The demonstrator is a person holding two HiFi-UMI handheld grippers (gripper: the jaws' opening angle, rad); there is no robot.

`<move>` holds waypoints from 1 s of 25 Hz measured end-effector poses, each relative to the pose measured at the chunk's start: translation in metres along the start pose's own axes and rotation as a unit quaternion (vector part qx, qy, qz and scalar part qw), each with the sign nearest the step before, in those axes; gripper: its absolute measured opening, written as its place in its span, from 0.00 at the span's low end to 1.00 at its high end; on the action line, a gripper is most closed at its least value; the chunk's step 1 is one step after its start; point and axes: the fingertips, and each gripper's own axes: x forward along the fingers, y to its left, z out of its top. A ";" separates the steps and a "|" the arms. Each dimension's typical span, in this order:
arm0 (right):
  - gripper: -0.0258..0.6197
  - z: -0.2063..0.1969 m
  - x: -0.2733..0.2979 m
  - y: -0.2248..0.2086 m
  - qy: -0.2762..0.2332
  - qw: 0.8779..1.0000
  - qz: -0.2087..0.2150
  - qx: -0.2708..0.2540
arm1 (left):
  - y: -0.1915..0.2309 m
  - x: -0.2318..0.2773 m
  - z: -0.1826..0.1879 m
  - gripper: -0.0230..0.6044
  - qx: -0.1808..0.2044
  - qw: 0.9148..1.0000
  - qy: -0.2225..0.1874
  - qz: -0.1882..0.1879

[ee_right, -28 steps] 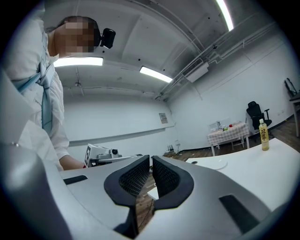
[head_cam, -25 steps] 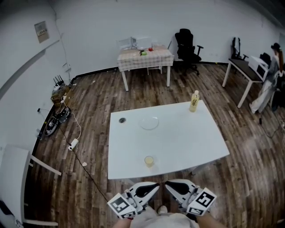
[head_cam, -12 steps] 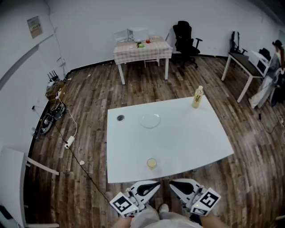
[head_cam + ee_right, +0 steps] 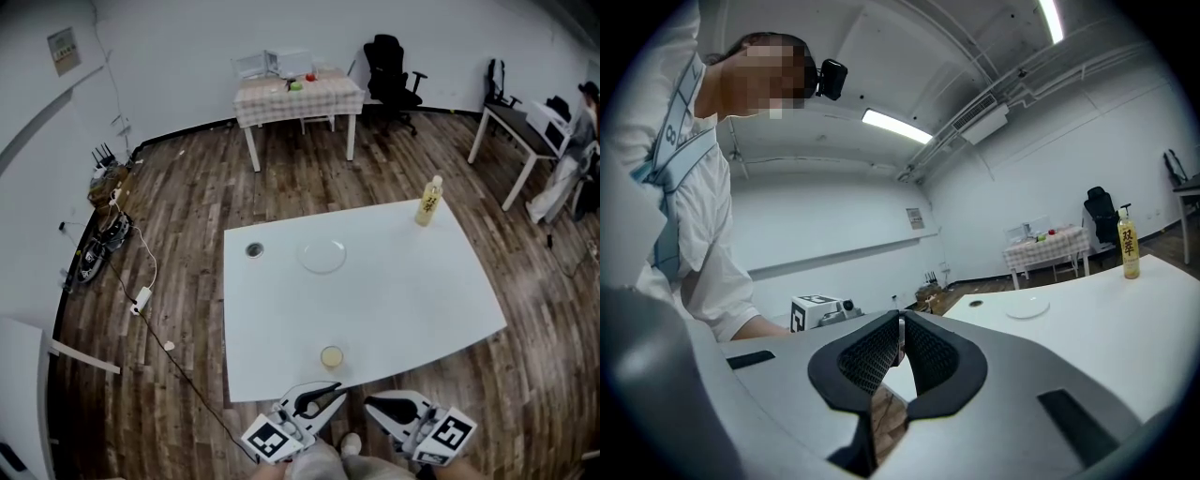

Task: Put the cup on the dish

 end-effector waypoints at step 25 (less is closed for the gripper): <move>0.09 -0.029 0.017 -0.020 0.036 0.999 -0.004 0.023 | 0.070 0.020 -0.046 0.51 0.010 0.998 0.010 0.054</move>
